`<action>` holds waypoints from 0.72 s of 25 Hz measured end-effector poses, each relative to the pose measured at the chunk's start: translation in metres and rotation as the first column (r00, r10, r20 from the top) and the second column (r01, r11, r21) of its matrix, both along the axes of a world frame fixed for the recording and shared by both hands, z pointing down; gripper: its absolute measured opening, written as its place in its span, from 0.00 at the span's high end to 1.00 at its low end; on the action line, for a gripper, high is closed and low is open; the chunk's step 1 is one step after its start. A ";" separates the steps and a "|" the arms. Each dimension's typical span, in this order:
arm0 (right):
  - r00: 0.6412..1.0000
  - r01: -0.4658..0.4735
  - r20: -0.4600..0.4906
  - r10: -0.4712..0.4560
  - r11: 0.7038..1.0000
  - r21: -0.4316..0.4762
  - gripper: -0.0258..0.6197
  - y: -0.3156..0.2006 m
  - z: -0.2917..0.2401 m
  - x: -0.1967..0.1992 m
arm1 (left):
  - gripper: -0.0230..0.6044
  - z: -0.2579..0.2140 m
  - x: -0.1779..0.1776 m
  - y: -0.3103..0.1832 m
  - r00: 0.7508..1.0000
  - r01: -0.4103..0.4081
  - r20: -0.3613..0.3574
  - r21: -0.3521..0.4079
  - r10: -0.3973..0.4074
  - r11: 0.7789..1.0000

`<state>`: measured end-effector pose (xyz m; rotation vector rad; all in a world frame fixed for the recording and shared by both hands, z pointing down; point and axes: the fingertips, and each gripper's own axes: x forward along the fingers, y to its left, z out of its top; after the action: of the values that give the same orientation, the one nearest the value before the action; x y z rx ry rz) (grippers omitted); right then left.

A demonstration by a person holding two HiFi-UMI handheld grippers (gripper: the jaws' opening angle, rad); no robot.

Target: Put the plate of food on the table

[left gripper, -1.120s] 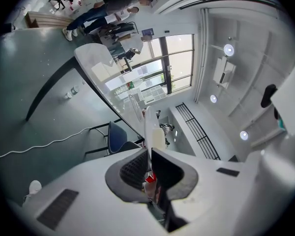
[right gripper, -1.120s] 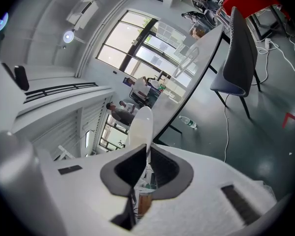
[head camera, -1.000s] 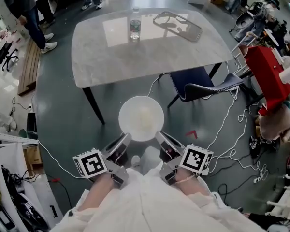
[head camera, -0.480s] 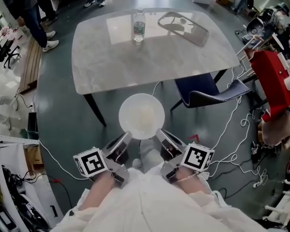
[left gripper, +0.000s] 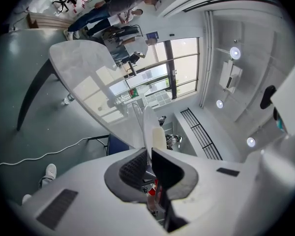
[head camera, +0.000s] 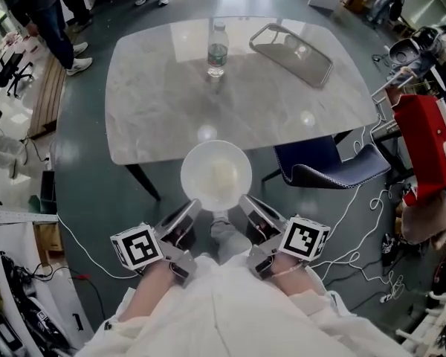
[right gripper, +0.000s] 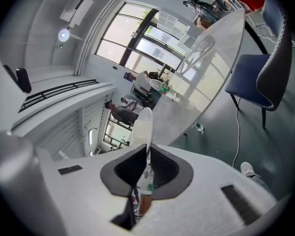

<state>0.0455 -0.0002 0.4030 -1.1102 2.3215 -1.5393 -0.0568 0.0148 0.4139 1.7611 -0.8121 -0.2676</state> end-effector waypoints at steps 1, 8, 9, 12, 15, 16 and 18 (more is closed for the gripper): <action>1.000 0.001 0.002 -0.001 1.000 -0.003 0.93 -0.009 0.000 0.003 | 0.92 0.000 0.003 -0.008 1.000 0.007 -0.005 -0.007 -0.007 1.000; 0.999 0.031 0.033 -0.030 0.999 -0.011 0.93 -0.068 -0.002 0.009 | 0.92 -0.007 0.009 -0.062 0.998 0.057 0.009 0.000 -0.057 0.998; 0.999 0.039 0.035 -0.039 0.999 -0.010 0.93 -0.075 -0.002 0.009 | 0.92 -0.007 0.009 -0.069 0.998 0.064 0.013 -0.002 -0.064 0.998; 0.997 0.062 0.045 -0.061 0.998 -0.014 0.93 -0.096 -0.002 0.009 | 0.92 -0.004 0.010 -0.085 0.996 0.084 0.018 -0.014 -0.084 0.996; 0.995 0.084 0.050 -0.083 0.996 -0.020 0.93 -0.113 0.000 0.013 | 0.92 0.001 0.014 -0.101 0.994 0.107 0.016 -0.033 -0.106 0.994; 0.995 0.090 0.049 -0.088 0.996 -0.023 0.93 -0.118 0.002 0.015 | 0.92 0.003 0.015 -0.106 0.993 0.115 0.012 -0.041 -0.114 0.993; 0.994 0.098 0.046 -0.096 0.995 -0.025 0.93 -0.127 0.004 0.019 | 0.91 0.006 0.019 -0.115 0.992 0.128 -0.006 -0.053 -0.128 0.990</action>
<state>0.0646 -0.1277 0.4070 -0.9719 2.3641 -1.6165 -0.0374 -0.0997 0.4200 1.6599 -0.9193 -0.3361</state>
